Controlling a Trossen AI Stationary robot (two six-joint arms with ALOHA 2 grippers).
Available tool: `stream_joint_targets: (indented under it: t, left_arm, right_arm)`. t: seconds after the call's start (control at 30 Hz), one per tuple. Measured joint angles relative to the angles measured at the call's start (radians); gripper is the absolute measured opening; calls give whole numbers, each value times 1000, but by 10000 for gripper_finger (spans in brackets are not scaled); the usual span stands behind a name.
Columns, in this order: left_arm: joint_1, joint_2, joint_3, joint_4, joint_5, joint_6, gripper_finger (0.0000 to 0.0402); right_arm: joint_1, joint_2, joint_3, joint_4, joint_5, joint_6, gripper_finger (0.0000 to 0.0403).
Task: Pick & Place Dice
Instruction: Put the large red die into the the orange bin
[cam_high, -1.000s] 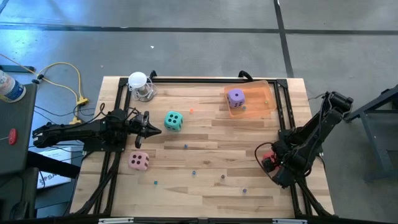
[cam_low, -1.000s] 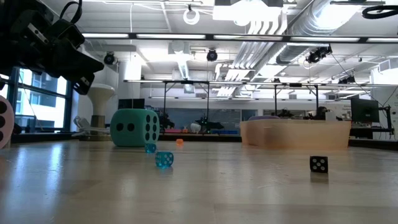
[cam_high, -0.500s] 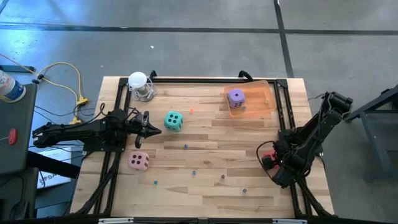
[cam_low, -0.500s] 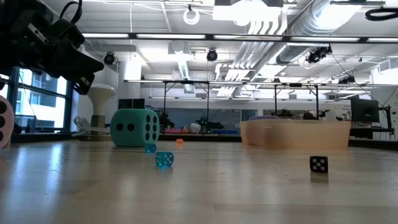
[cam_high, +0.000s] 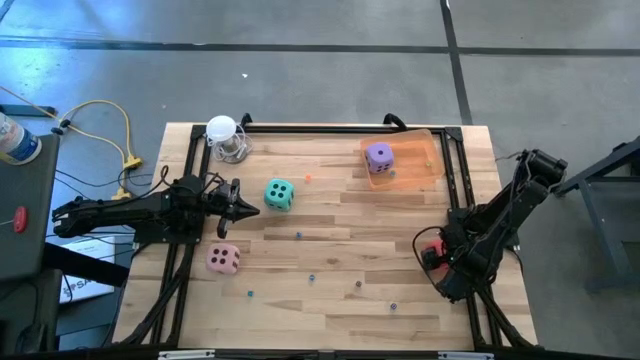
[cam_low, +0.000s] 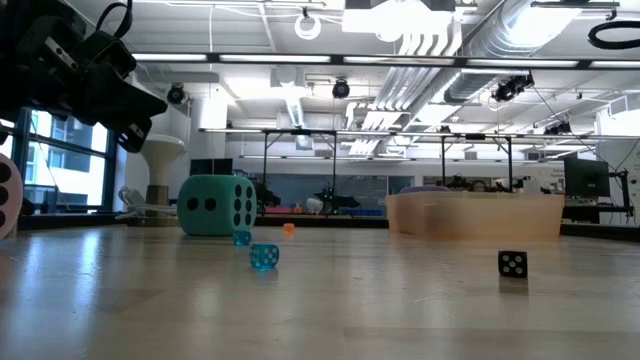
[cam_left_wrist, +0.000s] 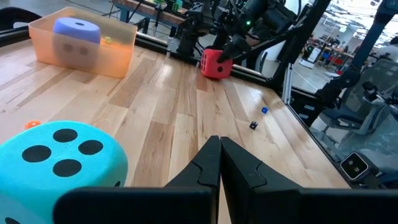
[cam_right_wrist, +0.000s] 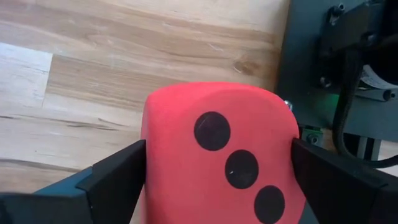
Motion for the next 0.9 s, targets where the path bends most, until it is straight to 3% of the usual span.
stream_joint_targets:
  t: [0.37, 0.63, 0.9]
  left_arm:
    - [0, 0, 0, 0, 0, 0, 2]
    - [0, 0, 0, 0, 0, 0, 2]
    - [0, 0, 0, 4, 0, 0, 2]
  right_arm:
    - [0, 0, 0, -3, 1, -7, 305]
    - [-1, 6, 18, -10, 10, -58, 298]
    - [-11, 10, 97, -35, 162, -142, 283]
